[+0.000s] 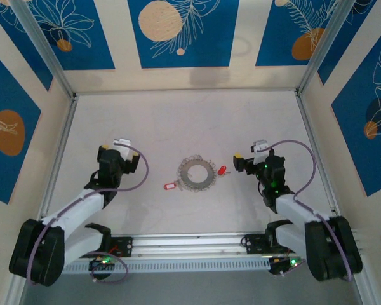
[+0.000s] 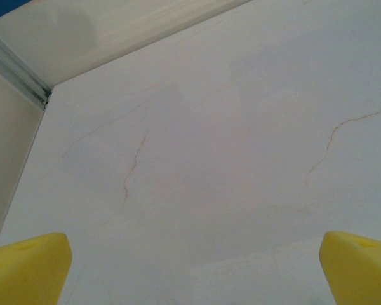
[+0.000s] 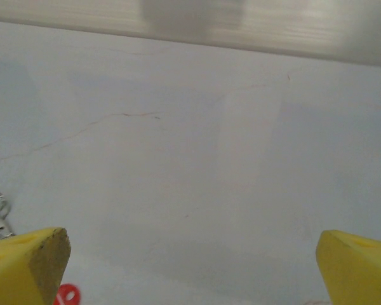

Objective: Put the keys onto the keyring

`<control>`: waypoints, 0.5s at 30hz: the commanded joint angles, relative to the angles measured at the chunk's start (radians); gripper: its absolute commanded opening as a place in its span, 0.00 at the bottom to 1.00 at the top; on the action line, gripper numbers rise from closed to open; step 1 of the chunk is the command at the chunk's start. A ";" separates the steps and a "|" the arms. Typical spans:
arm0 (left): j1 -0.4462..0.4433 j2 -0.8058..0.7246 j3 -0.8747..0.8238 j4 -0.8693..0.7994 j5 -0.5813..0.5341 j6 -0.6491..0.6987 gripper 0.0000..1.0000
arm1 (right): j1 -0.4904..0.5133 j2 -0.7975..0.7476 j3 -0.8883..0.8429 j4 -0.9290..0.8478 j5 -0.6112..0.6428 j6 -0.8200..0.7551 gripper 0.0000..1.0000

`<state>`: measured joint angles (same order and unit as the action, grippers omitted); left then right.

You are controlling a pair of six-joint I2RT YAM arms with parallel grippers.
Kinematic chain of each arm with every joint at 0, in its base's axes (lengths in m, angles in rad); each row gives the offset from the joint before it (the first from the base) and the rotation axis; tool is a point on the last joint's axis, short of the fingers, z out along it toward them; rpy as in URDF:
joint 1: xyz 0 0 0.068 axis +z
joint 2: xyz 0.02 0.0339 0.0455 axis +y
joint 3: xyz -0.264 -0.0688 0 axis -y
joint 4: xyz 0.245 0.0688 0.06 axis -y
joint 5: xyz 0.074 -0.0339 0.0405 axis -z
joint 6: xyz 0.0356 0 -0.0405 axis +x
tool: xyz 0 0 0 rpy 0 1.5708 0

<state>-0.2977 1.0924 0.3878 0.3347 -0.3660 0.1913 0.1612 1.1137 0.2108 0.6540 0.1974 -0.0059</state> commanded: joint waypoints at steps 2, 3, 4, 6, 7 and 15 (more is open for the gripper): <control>0.020 0.105 0.004 0.161 0.039 0.018 1.00 | -0.019 0.144 0.002 0.274 0.004 0.023 0.99; 0.027 0.139 0.002 0.197 0.042 0.012 1.00 | -0.022 0.179 0.000 0.328 0.005 0.002 0.99; 0.038 0.171 0.000 0.235 0.050 0.002 1.00 | -0.033 0.207 -0.001 0.369 -0.002 -0.005 0.99; 0.065 0.219 -0.016 0.317 0.073 -0.034 1.00 | -0.072 0.245 0.011 0.381 -0.024 0.026 0.99; 0.078 0.242 -0.029 0.371 0.089 -0.054 1.00 | -0.101 0.267 0.017 0.389 -0.050 0.051 0.99; 0.135 0.371 0.009 0.451 0.159 -0.091 1.00 | -0.167 0.395 0.047 0.432 -0.113 0.115 0.99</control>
<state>-0.1936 1.4525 0.3748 0.7231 -0.2611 0.1463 -0.0006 1.5272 0.2207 1.0588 0.1223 0.0826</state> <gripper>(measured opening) 0.998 0.992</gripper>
